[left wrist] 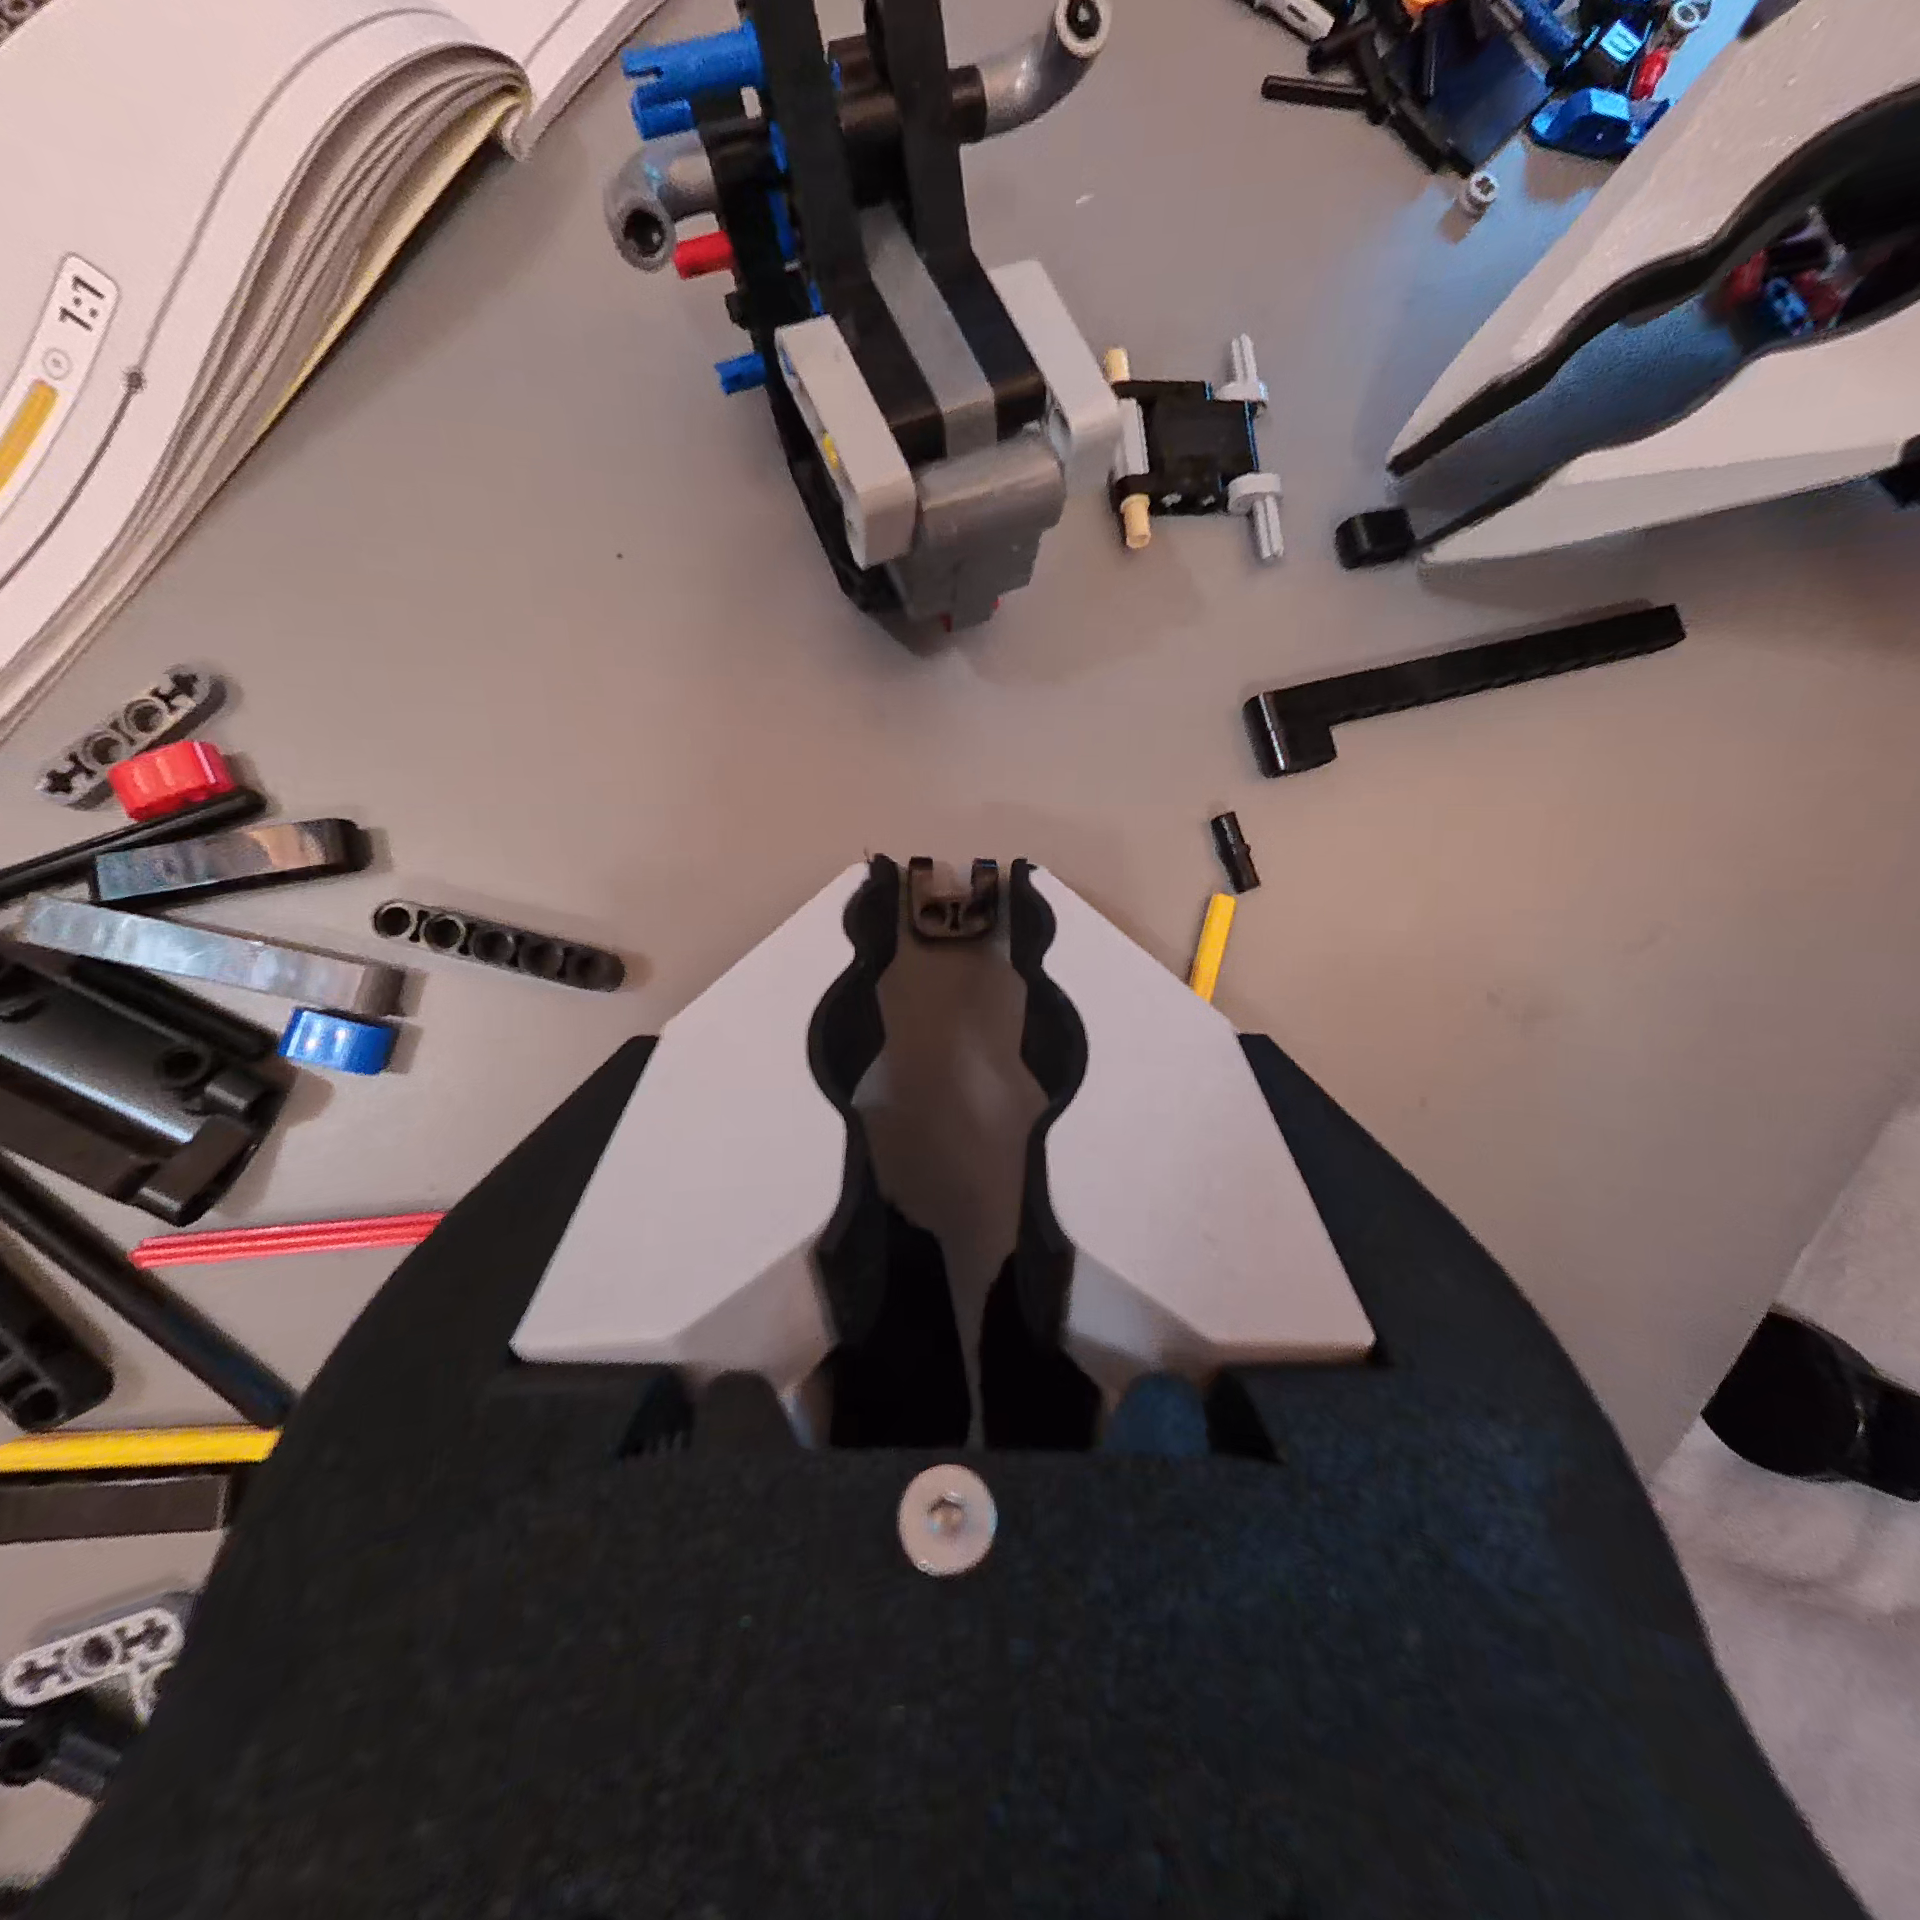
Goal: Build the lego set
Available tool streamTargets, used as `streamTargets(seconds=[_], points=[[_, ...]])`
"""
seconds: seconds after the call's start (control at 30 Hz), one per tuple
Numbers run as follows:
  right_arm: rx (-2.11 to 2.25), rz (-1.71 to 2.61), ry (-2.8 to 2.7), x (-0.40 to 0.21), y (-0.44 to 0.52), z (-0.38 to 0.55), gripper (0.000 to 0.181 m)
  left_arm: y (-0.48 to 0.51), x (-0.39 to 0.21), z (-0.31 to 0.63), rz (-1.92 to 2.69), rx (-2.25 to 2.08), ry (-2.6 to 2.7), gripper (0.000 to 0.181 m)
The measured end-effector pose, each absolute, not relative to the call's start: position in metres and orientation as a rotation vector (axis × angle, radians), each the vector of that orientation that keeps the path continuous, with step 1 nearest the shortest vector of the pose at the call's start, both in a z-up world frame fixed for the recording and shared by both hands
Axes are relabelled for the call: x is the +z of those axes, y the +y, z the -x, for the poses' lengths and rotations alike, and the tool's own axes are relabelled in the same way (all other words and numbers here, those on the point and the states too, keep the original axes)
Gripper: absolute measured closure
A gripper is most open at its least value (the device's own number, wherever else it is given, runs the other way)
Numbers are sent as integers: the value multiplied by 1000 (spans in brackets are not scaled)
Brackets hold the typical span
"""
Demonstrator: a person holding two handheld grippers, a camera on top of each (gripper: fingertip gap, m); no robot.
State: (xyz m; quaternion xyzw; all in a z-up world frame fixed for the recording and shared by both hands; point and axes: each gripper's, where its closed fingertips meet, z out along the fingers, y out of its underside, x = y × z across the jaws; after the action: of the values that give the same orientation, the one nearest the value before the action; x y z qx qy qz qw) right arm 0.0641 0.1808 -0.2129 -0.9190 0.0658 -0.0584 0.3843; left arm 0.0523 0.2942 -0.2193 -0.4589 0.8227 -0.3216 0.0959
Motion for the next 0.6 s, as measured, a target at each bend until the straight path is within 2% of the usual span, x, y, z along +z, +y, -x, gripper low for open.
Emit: streamTargets(seconds=[0.3,0.5,0.6], points=[[2,2262,281,-210,192,-66,175,285,-203,-52,1266,-1063,2375,153],[594,1557,621,-119,221,-72,175,261,-151,-47,855,-1278,2196,152],[798,1383,628,-102,232,-61,175,247,-120,-41,752,-1440,2082,152]])
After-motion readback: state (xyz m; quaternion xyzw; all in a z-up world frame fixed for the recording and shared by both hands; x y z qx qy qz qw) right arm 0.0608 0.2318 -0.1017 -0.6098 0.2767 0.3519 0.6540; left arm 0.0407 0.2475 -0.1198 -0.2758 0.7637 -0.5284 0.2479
